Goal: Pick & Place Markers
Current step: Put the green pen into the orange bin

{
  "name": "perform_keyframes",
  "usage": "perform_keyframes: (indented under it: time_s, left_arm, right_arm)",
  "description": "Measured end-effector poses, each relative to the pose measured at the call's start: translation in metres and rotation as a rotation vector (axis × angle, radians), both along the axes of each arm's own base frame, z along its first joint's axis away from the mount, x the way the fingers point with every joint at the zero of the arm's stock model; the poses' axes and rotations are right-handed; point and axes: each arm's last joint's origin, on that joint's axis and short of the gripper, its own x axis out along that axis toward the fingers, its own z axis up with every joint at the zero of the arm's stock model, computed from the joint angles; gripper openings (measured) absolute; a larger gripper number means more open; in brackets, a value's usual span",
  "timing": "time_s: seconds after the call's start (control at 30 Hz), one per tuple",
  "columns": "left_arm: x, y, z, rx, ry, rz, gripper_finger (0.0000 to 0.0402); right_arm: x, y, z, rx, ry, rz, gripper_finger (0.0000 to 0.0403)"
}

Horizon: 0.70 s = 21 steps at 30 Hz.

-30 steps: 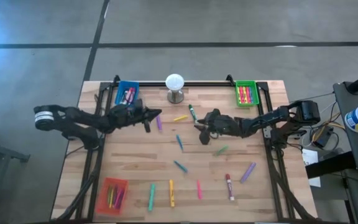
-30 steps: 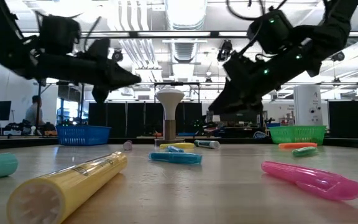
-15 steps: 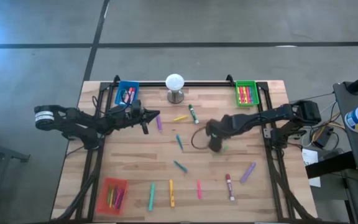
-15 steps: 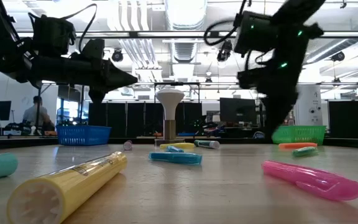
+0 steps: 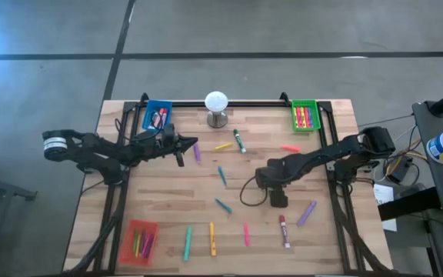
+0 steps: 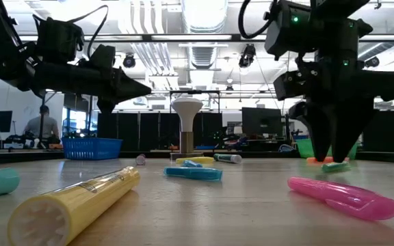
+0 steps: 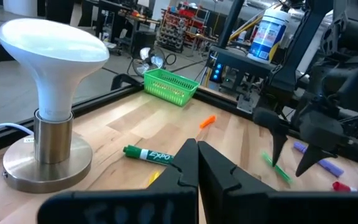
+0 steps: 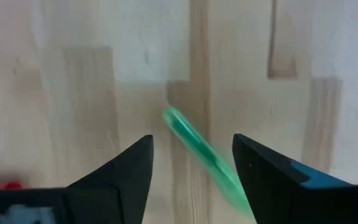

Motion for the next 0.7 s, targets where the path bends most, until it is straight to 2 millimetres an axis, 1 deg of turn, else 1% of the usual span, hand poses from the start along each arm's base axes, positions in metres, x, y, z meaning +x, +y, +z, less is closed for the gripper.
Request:
perform_keyframes:
  time_s: [0.07,0.2,0.33,0.47,0.6,0.7]
  left_arm:
    - [0.000,0.000,0.000,0.001,0.001,0.000,0.0000]
    - [0.000,0.000,0.000,0.000,0.005,0.000,0.0000]
    - [0.000,0.000,-0.001,0.000,0.009,0.000,0.0000]
    - [0.000,0.000,-0.003,0.001,0.028,0.000,0.0000]
    - [0.000,0.000,-0.003,-0.001,0.034,0.000,0.0000]
    - [0.000,0.000,-0.003,-0.001,0.034,0.000,0.0000]
  right_arm:
    - [0.004,0.001,-0.003,0.000,-0.018,0.028,0.0196]
    - [0.006,0.002,-0.012,0.011,0.020,0.085,0.0165]
    - [0.009,0.003,-0.013,0.000,0.043,0.124,0.0127]
    - [0.012,0.003,-0.010,0.003,0.032,0.134,0.0082]
    - [0.014,0.004,-0.002,0.020,-0.007,0.125,0.0037]
    - [0.015,0.004,0.002,0.030,-0.027,0.102,0.0013]
